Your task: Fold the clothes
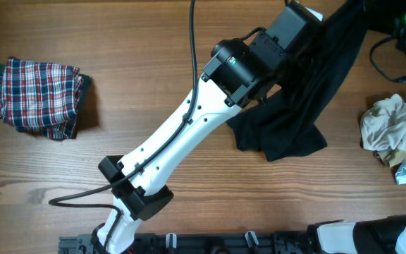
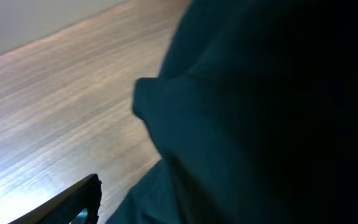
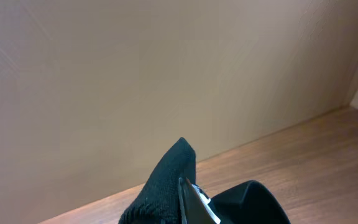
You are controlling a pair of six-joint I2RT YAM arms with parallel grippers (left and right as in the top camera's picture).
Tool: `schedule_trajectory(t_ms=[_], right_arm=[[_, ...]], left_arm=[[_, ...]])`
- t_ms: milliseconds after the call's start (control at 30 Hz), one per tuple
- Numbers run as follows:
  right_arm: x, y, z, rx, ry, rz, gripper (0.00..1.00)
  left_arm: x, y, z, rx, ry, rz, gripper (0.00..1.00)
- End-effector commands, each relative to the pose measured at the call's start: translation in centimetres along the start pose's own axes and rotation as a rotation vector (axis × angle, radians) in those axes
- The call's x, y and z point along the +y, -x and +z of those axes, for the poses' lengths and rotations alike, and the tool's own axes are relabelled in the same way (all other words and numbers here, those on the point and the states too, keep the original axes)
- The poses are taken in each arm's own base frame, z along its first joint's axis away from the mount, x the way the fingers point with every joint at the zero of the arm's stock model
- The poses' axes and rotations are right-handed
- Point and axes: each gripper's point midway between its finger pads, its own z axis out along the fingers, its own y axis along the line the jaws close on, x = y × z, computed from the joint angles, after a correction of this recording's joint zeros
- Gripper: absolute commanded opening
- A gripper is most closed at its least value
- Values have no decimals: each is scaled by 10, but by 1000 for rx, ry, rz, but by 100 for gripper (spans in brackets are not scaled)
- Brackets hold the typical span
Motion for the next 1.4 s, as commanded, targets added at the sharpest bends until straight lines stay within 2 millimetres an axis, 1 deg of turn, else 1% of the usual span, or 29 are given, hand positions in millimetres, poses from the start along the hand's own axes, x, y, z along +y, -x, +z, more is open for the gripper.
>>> schedule_trajectory(t_ms=[0,33,133,200,233,267,367,400,500,567,600,667,733,800,933,1000,1100,1167,1233,1367], right_arm=[[8,8,-3,-25,41,3,4],[9,8,-3,-26,45,4,4],[14,9,-3,-23,77,9,4],[15,10,-4,-28,83,14,4],[16,11,-4,-31,84,20,4],[16,11,-4,-32,85,25,4],[16,11,-4,-31,84,34,4],[15,10,-4,-29,83,33,4],[14,9,-3,-26,76,14,4],[11,7,-2,-21,56,-2,4],[8,7,-2,-19,43,-7,4],[5,2,1,-5,25,-39,4],[5,-3,7,16,18,-66,4],[10,-12,17,49,38,-120,4],[20,-28,35,109,86,-180,4],[23,-35,45,135,93,-184,4],[27,-45,55,166,110,-196,5],[38,-61,69,221,174,-250,7],[45,-79,81,281,219,-265,7],[45,-102,98,357,223,-269,9]], left_arm=[[-18,-6,9,36,-113,11,74],[-19,-6,9,35,-120,10,68],[-20,-6,8,38,-123,4,48],[-24,-7,8,44,-149,4,43],[-25,-8,8,46,-156,4,37],[-25,-8,8,46,-155,4,31],[-24,-8,8,46,-150,5,6],[-22,-8,8,46,-138,6,4],[-11,-7,9,37,-73,8,4],[-4,-5,4,29,-44,6,4],[-3,-4,0,23,-45,4,4],[2,4,-15,-8,-43,-5,4],[10,15,-34,-51,-40,-18,4],[23,31,-65,-122,-33,-41,4],[44,55,-117,-252,-24,-78,4],[50,62,-137,-301,-21,-87,4],[53,66,-152,-332,-20,-91,4],[52,69,-162,-357,-24,-90,4],[51,72,-165,-373,-27,-90,4],[53,75,-169,-388,-26,-94,4]])
